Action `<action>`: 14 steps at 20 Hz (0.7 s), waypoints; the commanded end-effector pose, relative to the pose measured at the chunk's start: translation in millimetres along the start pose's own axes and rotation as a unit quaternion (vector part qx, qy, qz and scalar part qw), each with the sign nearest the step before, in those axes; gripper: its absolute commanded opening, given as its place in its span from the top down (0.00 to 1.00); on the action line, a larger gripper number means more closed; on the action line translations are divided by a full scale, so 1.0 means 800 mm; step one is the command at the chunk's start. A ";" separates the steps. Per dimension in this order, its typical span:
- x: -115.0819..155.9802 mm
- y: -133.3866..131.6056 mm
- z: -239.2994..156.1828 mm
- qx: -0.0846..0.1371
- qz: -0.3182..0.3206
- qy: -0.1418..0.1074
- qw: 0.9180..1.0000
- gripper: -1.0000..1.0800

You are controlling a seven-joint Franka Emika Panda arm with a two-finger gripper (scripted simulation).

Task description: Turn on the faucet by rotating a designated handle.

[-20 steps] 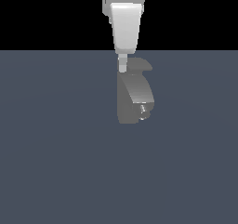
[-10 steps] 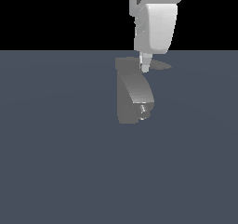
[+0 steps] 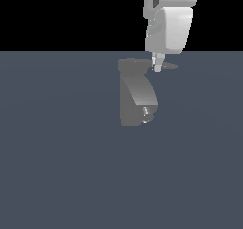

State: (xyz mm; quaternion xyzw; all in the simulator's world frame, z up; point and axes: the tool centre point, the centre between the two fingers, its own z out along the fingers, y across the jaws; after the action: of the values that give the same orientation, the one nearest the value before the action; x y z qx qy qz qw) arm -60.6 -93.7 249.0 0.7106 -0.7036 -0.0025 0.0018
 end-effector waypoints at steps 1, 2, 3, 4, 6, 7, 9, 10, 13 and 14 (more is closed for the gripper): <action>0.013 -0.012 0.000 0.003 0.002 0.000 1.000 1.00; 0.017 -0.015 0.000 0.003 0.002 0.000 1.000 1.00; 0.021 -0.018 0.000 0.003 0.003 0.000 1.000 1.00; 0.026 -0.021 0.000 0.003 0.003 0.000 1.000 1.00; 0.034 -0.027 0.000 0.003 0.004 0.000 1.000 1.00; 0.038 -0.030 0.000 0.003 0.004 0.001 1.000 1.00; 0.047 -0.035 0.000 0.003 0.005 0.001 1.000 1.00; 0.051 -0.038 0.000 0.003 0.006 0.001 1.000 1.00; 0.063 -0.047 0.000 0.003 0.007 0.001 1.000 1.00; 0.068 -0.050 0.000 0.003 0.008 0.001 1.000 1.00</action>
State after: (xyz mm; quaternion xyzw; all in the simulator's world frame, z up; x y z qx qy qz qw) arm -22.2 -130.1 249.0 0.7129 -0.7013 -0.0018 -0.0003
